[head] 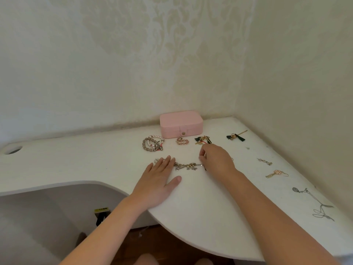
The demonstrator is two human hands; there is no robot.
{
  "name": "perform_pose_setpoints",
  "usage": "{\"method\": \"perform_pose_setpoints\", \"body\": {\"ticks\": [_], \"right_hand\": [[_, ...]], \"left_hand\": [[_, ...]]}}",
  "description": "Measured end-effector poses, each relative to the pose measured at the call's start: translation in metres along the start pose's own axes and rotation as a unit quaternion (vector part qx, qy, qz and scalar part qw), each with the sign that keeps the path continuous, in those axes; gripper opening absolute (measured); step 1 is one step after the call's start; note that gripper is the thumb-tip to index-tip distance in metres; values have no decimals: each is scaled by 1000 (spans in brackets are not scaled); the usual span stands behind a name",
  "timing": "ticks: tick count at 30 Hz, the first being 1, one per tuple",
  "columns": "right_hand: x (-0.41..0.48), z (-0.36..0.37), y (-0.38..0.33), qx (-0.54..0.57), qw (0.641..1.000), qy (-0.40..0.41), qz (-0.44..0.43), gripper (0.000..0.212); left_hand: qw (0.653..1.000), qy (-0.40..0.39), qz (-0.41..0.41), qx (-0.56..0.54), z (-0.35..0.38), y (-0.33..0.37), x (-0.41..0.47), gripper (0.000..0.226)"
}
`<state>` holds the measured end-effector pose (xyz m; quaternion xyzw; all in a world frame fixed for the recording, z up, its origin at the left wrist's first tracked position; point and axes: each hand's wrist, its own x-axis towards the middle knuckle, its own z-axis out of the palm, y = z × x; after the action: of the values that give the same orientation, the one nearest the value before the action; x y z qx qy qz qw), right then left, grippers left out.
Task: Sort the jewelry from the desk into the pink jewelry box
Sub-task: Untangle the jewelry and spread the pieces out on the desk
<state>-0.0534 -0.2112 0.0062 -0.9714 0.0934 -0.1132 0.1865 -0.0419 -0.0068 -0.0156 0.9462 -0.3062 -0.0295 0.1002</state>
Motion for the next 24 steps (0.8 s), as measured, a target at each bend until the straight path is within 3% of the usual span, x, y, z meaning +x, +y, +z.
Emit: {"method": "perform_pose_setpoints", "body": {"ticks": [6,11,16,24], "right_hand": [[1,7,-13,120,987,6,-109,14],[-6,15,-31,87,982,-38,-162,21],[-7,17,-38,125,979,-31,-156,12],[4,10,-28,58,991,-28,-121,13]], "left_hand": [[1000,4,-7,-7,0,1,0,64],[1000,5,-12,-16,1,1,0,67],[1000,4,-12,-18,1,1,1,70],[999,19,-20,-22,2,1,1,69]]}}
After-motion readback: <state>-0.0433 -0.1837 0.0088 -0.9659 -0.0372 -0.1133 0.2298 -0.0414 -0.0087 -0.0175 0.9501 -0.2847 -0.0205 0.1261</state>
